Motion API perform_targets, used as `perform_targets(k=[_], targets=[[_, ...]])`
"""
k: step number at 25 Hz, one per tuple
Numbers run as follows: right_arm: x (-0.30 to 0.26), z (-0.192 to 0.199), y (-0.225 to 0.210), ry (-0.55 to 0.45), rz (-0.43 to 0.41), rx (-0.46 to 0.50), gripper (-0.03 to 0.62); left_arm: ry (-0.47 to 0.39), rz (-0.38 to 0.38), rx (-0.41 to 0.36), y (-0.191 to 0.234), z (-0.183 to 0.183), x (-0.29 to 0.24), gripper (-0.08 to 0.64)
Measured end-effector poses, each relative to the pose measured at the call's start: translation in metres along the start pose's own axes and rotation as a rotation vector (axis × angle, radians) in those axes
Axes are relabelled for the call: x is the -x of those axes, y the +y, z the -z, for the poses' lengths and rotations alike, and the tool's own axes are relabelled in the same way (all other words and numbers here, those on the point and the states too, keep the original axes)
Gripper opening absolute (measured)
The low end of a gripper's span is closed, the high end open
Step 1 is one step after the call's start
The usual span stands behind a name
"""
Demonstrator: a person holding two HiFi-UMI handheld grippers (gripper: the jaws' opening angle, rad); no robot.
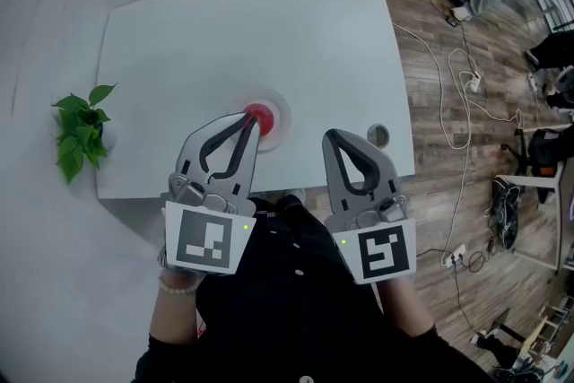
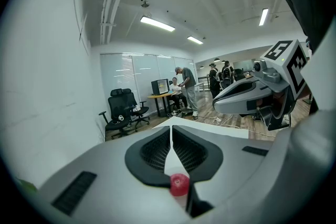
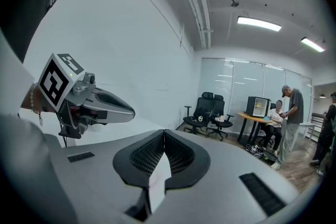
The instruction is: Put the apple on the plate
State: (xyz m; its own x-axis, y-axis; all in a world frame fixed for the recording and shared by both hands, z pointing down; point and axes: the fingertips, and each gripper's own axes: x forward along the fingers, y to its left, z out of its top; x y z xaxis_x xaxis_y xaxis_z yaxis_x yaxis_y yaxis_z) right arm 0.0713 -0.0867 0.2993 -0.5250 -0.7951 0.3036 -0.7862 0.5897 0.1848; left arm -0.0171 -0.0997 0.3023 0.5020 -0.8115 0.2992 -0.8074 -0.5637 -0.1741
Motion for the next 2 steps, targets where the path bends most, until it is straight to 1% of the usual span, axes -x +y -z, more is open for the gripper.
perform_targets(k=[2], targets=[[-0.0006, 0.0001, 0.0003, -0.001, 0.000, 0.001, 0.041, -0.001, 0.000, -0.001, 0.0007, 0.0000, -0.0005, 0.026]])
